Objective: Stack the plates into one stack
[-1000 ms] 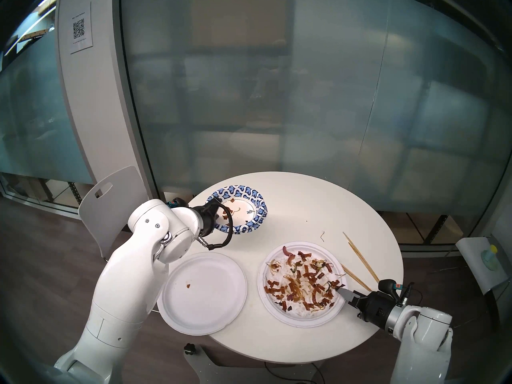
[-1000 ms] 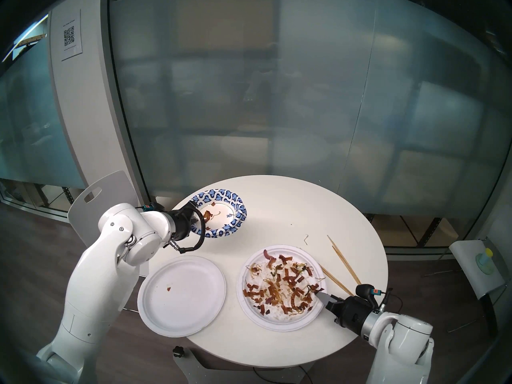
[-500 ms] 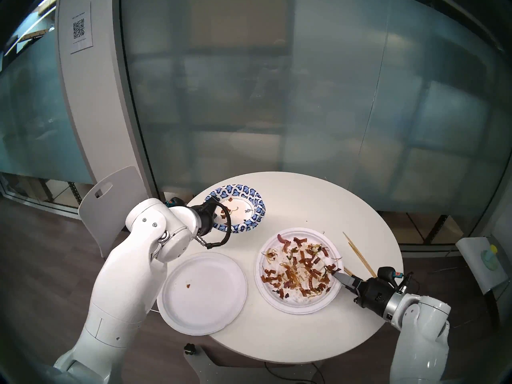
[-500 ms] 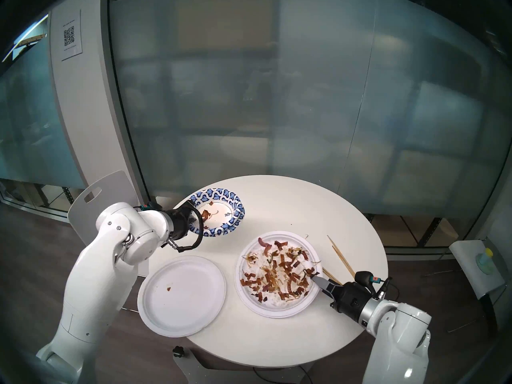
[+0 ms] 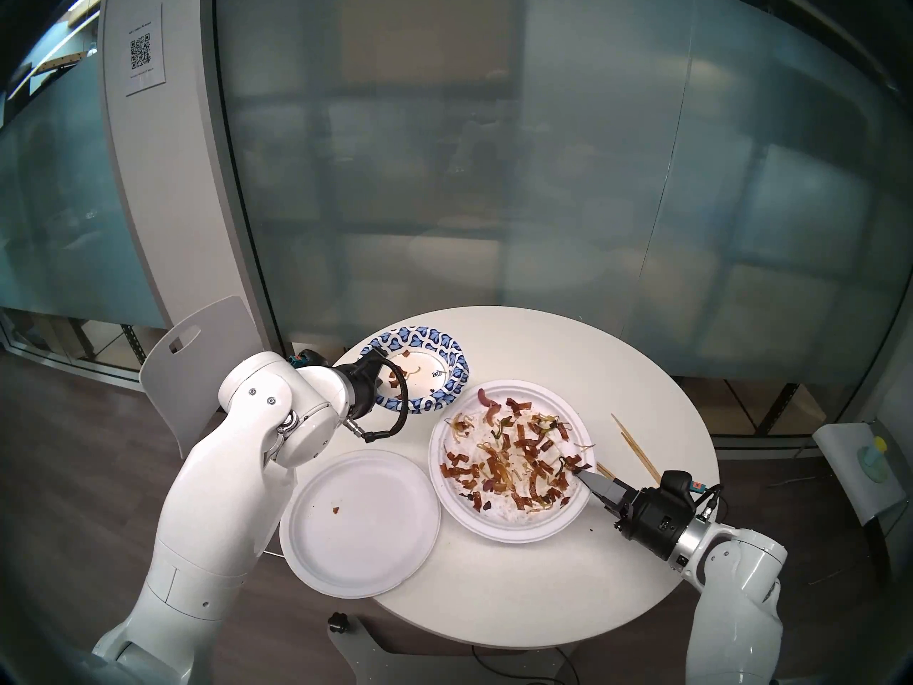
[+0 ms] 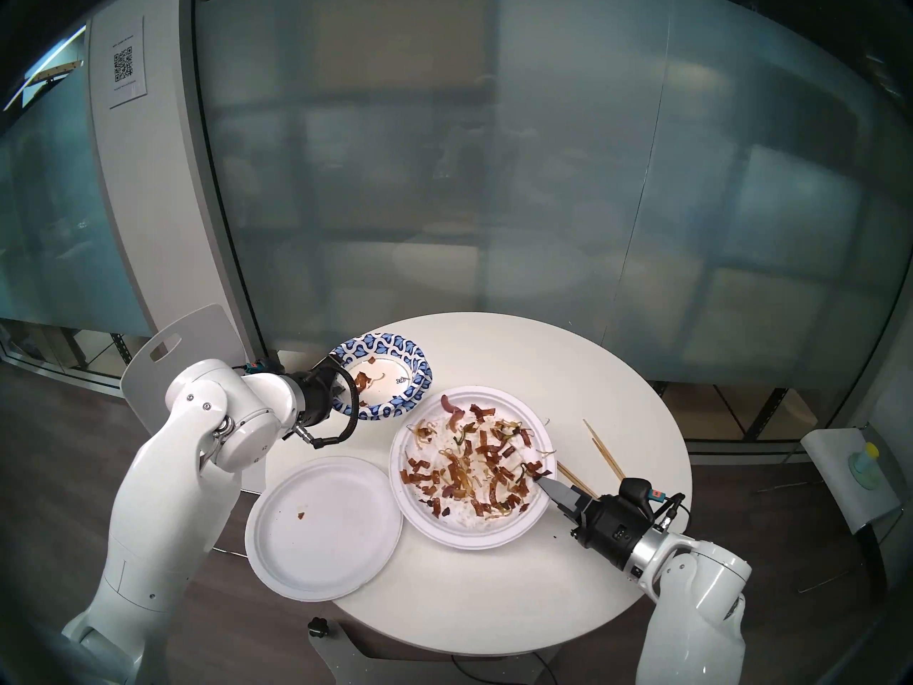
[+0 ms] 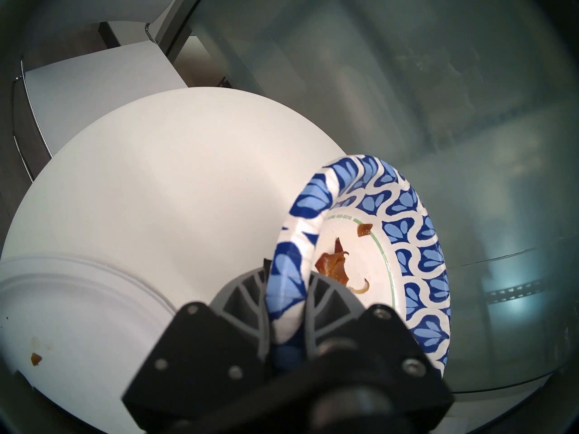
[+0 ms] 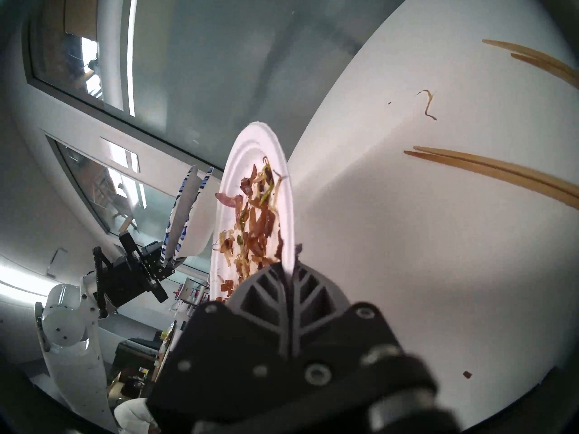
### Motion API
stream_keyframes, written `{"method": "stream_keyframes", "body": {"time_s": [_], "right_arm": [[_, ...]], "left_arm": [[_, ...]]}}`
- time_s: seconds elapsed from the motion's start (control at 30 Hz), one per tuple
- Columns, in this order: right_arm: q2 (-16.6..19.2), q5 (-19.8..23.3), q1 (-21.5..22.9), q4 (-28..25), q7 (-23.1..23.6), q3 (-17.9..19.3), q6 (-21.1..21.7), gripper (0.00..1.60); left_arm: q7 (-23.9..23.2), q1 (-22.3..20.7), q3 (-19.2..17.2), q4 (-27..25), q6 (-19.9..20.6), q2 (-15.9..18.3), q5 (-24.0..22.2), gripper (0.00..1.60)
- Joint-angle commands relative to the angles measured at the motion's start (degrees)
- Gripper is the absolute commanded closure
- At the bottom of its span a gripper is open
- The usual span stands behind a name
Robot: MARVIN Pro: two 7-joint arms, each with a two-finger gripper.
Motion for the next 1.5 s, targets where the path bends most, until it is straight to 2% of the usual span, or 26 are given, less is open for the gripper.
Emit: {"method": "stream_keyframes", "body": {"time_s": [0.0,0.63,0.7,0.9,0.93,1.1,1.47], "right_arm": [[1.2,1.8,1.8,0.6,2.1,-4.1,-0.1,1.60],[4.8,1.1,10.5,8.8,-0.7,-16.4,-0.1,1.60],[4.8,0.7,12.9,10.8,-0.4,-17.3,-0.1,1.60],[6.0,0.5,16.4,13.0,-0.6,-20.8,-0.1,1.60],[6.1,0.8,15.7,12.3,-1.1,-21.3,-0.1,1.60],[7.9,0.5,18.9,16.3,-1.0,-24.3,-0.1,1.60],[10.6,1.4,22.7,20.8,-0.4,-30.4,-0.1,1.60]], "left_arm": [[0.0,-0.9,-2.2,-2.4,-0.8,0.3,-0.2,1.60],[0.4,-1.2,-9.1,-3.5,-1.1,2.4,-3.0,1.60],[0.3,-1.0,-9.5,-3.3,-1.1,2.6,-3.2,1.60],[0.2,-0.8,-10.0,-3.0,-1.0,2.9,-3.8,1.60],[0.2,-0.8,-10.0,-3.0,-1.0,2.9,-3.9,1.60],[0.0,-0.8,-10.1,-2.6,-1.0,3.1,-4.2,1.60],[-0.4,-1.0,-9.8,-1.6,-1.1,3.5,-4.4,1.60]]}}
